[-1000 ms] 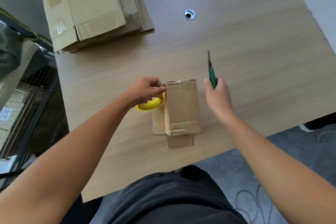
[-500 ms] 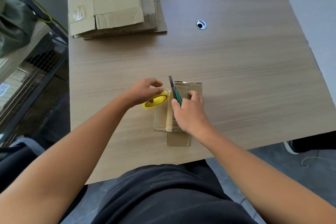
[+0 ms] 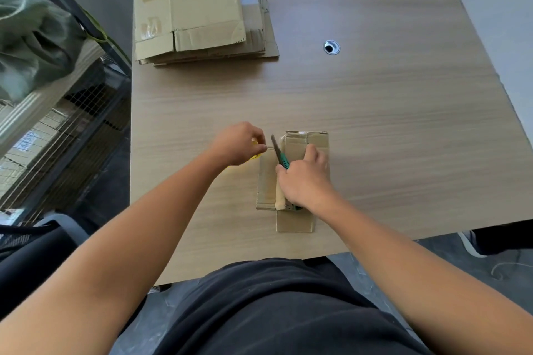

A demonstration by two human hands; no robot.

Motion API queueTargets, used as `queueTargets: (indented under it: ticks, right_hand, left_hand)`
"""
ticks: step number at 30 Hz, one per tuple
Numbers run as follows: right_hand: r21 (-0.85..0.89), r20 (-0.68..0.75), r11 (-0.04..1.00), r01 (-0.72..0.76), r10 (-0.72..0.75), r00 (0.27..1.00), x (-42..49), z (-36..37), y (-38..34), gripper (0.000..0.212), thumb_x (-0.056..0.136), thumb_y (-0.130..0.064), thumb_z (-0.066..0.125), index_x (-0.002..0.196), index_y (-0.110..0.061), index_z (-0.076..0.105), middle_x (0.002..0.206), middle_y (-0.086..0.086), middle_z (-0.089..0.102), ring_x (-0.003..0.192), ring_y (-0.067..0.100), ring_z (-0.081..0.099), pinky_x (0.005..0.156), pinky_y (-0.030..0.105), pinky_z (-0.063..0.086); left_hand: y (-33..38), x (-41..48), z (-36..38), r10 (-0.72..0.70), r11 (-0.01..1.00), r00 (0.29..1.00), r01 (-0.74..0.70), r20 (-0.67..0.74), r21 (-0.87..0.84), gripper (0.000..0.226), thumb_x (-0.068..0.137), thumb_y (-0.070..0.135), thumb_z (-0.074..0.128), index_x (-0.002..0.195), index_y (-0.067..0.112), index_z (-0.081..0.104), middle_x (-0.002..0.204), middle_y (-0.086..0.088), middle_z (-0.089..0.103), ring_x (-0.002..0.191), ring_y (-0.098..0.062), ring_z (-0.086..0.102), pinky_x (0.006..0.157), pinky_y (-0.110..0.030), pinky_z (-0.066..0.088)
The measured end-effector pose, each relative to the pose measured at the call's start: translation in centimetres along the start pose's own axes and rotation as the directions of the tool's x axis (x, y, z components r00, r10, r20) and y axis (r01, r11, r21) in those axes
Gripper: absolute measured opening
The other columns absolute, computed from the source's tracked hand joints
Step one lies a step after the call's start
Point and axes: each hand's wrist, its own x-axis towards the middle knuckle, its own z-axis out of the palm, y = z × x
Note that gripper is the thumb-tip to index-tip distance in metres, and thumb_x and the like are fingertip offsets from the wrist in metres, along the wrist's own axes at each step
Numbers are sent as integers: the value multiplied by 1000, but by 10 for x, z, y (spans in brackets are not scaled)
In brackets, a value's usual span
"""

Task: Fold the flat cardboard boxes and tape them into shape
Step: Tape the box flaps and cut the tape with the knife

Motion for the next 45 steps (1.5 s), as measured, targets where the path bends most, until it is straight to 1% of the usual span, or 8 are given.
queueTargets:
  ticks: [5, 8, 12, 18, 30, 35, 38, 45]
  right_hand:
    - [27, 54, 1000, 8, -10, 998, -2, -2, -4, 57, 101, -49, 35, 121, -8, 70, 165, 19, -3, 150, 40, -4, 123, 54, 3]
    - [288, -57, 953, 95, -82, 995, -9, -10, 11, 54, 103, -54, 38, 109, -12, 72, 154, 19, 27, 145, 35, 23, 120, 40, 22]
    - [713, -279, 658, 243, -51, 959, -29, -26, 35, 40, 94, -57, 61, 85, -18, 57, 87, 1, 56, 73, 15, 58, 61, 20, 48]
    - [937, -286, 133, 322, -235, 929, -68, -34, 64, 18, 89, -25, 79, 96, -19, 63, 74, 1, 52, 65, 20, 50, 58, 30, 49]
    - [786, -462, 331, 523, -247, 852, -153, -10, 140, 15, 93, -22, 74, 83, -12, 69, 71, 0, 60, 67, 14, 53, 66, 41, 47]
    - [769, -498, 341, 541, -210, 841, -166, 3, 156, 18, 96, -22, 69, 86, -9, 63, 67, -8, 52, 63, 11, 47, 64, 31, 41]
    - [803, -478, 301, 514, -188, 858, -172, 8, 161, 16, 96, -17, 67, 83, -9, 62, 66, -2, 57, 65, 12, 52, 64, 31, 45]
    - [934, -349, 34, 356, -124, 929, -164, -7, 167, 13, 96, -7, 66, 84, -13, 64, 70, -1, 70, 56, 9, 56, 51, 20, 45]
  left_hand:
    - [5, -22, -15, 4, 994, 970, -31, -241, -109, 9, 95, 35, 65, 93, 27, 69, 104, 4, 56, 94, -19, 56, 80, -34, 46]
    - [8, -39, -22, -19, 978, 967, -36, -254, -207, 9, 96, 28, 63, 92, 24, 70, 106, 4, 55, 94, -20, 58, 86, -35, 48]
    - [27, -65, -21, -14, 925, 983, -58, -185, -377, 20, 99, 21, 57, 87, 31, 70, 110, 5, 56, 74, -23, 62, 68, -36, 57]
    - [75, -108, -9, 140, 880, 974, -205, -180, -428, 23, 102, 18, 56, 90, 32, 70, 106, 7, 53, 74, -10, 58, 56, -21, 51]
    - [158, -180, 48, 223, 918, 956, -272, -192, -288, 14, 102, 21, 58, 105, 22, 72, 108, 5, 56, 77, -5, 56, 70, -35, 56]
    - [170, -210, 78, 185, 914, 968, -234, -172, -333, 33, 103, 29, 56, 136, 30, 58, 108, 5, 62, 88, -3, 59, 79, -21, 49]
    - [167, -224, 91, 101, 759, 990, -141, -98, -636, 53, 101, 30, 59, 149, 25, 38, 88, -3, 72, 78, -11, 66, 71, -23, 52]
    - [151, -217, 72, 242, 496, 967, -194, -79, -846, 39, 96, 31, 61, 135, 24, 57, 91, -10, 71, 72, -22, 65, 65, -29, 56]
